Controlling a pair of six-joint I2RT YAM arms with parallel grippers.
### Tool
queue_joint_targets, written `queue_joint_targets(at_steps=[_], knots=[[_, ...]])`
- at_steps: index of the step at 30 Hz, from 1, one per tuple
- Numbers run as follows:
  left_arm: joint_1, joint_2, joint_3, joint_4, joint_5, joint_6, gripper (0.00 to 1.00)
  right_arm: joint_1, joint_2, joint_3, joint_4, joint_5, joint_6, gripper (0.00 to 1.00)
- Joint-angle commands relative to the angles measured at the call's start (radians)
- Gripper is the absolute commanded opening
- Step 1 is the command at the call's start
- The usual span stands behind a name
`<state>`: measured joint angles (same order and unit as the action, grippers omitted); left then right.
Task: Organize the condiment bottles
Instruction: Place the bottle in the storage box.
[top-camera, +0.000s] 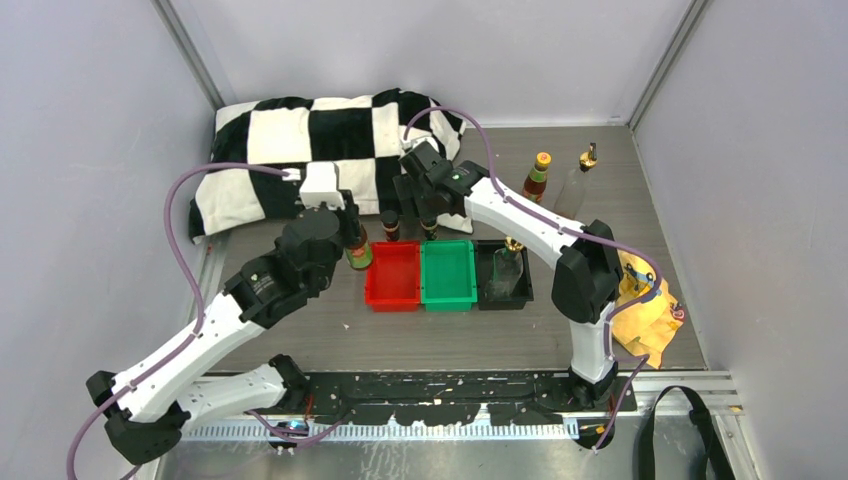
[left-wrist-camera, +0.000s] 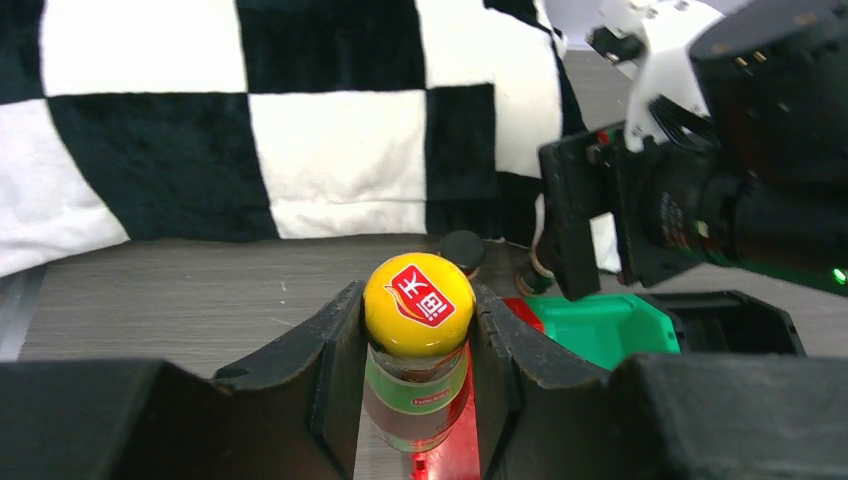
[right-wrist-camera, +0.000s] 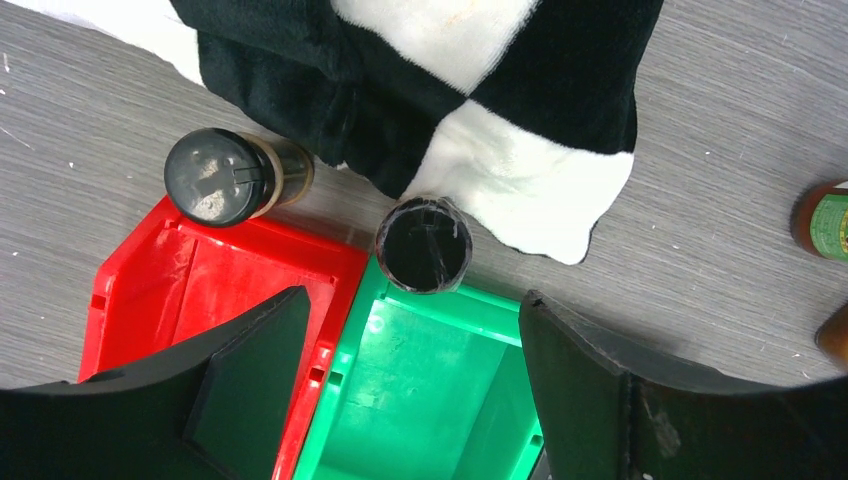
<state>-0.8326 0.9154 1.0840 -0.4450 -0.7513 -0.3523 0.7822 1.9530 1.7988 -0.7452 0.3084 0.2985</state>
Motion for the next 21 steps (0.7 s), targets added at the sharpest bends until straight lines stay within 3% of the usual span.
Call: queue_joint_targets(at_steps=[1,10,21], knots=[[-0.077,-0.017,0.018,0.089,-0.086,-0.015,0.0,-0.014,0.003,0.01,0.042,-0.012,0.016,0.82],[-0.212,0.022,-0.001,0.112,-0.155,0.013,0.0,-0.048,0.02,0.05,0.032,-0.034,0.01,0.82],[-0.279,0.011,-0.045,0.145,-0.161,0.022,0.0,-0.08,0.029,0.108,0.02,-0.065,0.007,0.82]])
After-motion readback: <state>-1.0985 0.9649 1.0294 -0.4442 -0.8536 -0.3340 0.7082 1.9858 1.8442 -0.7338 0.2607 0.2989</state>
